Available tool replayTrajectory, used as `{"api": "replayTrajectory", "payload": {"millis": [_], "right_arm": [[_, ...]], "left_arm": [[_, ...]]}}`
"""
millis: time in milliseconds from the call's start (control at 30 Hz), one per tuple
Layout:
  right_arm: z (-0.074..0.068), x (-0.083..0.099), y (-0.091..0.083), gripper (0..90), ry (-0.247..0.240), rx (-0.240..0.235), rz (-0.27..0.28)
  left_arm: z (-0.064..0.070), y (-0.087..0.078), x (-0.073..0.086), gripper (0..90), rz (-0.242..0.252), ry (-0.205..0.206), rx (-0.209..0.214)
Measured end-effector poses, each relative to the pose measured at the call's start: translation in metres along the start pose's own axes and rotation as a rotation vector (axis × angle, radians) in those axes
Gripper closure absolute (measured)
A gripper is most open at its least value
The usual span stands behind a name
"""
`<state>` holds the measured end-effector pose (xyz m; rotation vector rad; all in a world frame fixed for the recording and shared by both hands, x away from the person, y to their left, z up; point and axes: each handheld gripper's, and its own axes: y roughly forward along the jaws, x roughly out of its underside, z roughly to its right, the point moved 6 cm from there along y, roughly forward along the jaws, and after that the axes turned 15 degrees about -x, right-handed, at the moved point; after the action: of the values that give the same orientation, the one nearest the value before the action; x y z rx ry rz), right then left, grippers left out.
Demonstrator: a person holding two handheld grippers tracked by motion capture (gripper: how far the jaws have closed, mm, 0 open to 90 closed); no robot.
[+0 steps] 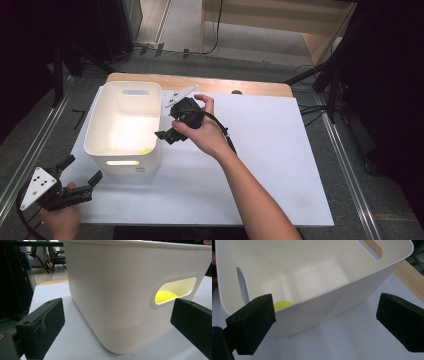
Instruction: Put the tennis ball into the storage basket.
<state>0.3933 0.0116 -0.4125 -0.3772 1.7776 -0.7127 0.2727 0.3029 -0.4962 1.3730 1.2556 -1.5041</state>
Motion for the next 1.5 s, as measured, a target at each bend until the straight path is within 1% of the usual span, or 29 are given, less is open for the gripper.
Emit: {"api": "replayTrajectory", "payload": {"millis": [100, 133, 233, 267, 300, 333, 400, 433, 467, 600, 633, 667, 800, 900, 933, 1167, 1233, 1367, 1500], "right_arm": [[0.003, 0.004, -0.003, 0.0, 0.009, 0.017, 0.012], [0.005, 0.006, -0.005, 0.0, 0.018, 0.032, 0.016], [0.009, 0.011, -0.009, 0.0, 0.040, 0.050, 0.024], [0.009, 0.013, -0.010, 0.0, 0.044, 0.044, 0.023], [0.010, 0.014, -0.011, 0.0, 0.039, 0.047, 0.023], [0.010, 0.015, -0.012, 0.0, 0.047, 0.050, 0.026], [0.012, 0.018, -0.016, 0.0, 0.047, 0.051, 0.031], [0.013, 0.019, -0.017, 0.0, 0.052, 0.055, 0.031], [0.014, 0.020, -0.018, 0.0, 0.045, 0.058, 0.034], [0.015, 0.026, -0.022, 0.0, 0.060, 0.069, 0.041], [0.016, 0.028, -0.023, 0.0, 0.055, 0.074, 0.045], [0.017, 0.030, -0.024, 0.0, 0.061, 0.082, 0.045], [0.021, 0.042, -0.026, 0.0, 0.075, 0.087, 0.042], [0.023, 0.049, -0.031, 0.0, 0.086, 0.091, 0.053], [0.024, 0.052, -0.032, 0.0, 0.098, 0.093, 0.059], [0.027, 0.066, -0.043, 0.0, 0.112, 0.112, 0.082], [0.029, 0.071, -0.046, 0.0, 0.110, 0.119, 0.085], [0.031, 0.082, -0.052, 0.0, 0.126, 0.135, 0.094], [0.033, 0.092, -0.056, 0.0, 0.128, 0.142, 0.096]], "left_arm": [[0.000, 0.000, 0.000, 0.0, 0.001, 0.000, 0.000], [0.000, 0.000, 0.000, 0.0, 0.000, 0.000, 0.000], [0.000, 0.000, 0.000, 0.0, -0.001, 0.002, 0.000], [0.000, 0.000, 0.000, 0.0, -0.001, 0.002, 0.000], [0.000, 0.000, 0.000, 0.0, 0.000, 0.001, 0.000], [0.000, 0.000, 0.000, 0.0, -0.001, 0.002, 0.000], [0.000, 0.000, 0.000, 0.0, -0.001, 0.002, 0.000], [0.000, 0.000, 0.000, 0.0, -0.001, 0.002, 0.000], [0.000, 0.000, 0.000, 0.0, 0.000, 0.001, 0.000], [0.000, 0.000, 0.000, 0.0, -0.002, 0.000, 0.000], [0.000, 0.000, 0.000, 0.0, -0.002, 0.001, 0.000], [0.000, 0.000, 0.000, 0.0, -0.002, 0.000, 0.000], [0.000, 0.000, 0.000, 0.0, -0.004, 0.002, 0.000], [0.000, 0.000, 0.000, 0.0, -0.007, 0.003, -0.002], [0.000, 0.000, 0.000, 0.0, -0.006, 0.002, -0.002], [0.000, 0.000, 0.000, 0.0, -0.008, 0.004, -0.003], [0.000, 0.000, 0.000, 0.0, -0.008, 0.003, -0.002], [0.000, 0.000, 0.000, 0.0, -0.004, 0.003, 0.001], [0.000, 0.000, 0.000, 0.0, -0.002, 0.003, 0.001]]}}
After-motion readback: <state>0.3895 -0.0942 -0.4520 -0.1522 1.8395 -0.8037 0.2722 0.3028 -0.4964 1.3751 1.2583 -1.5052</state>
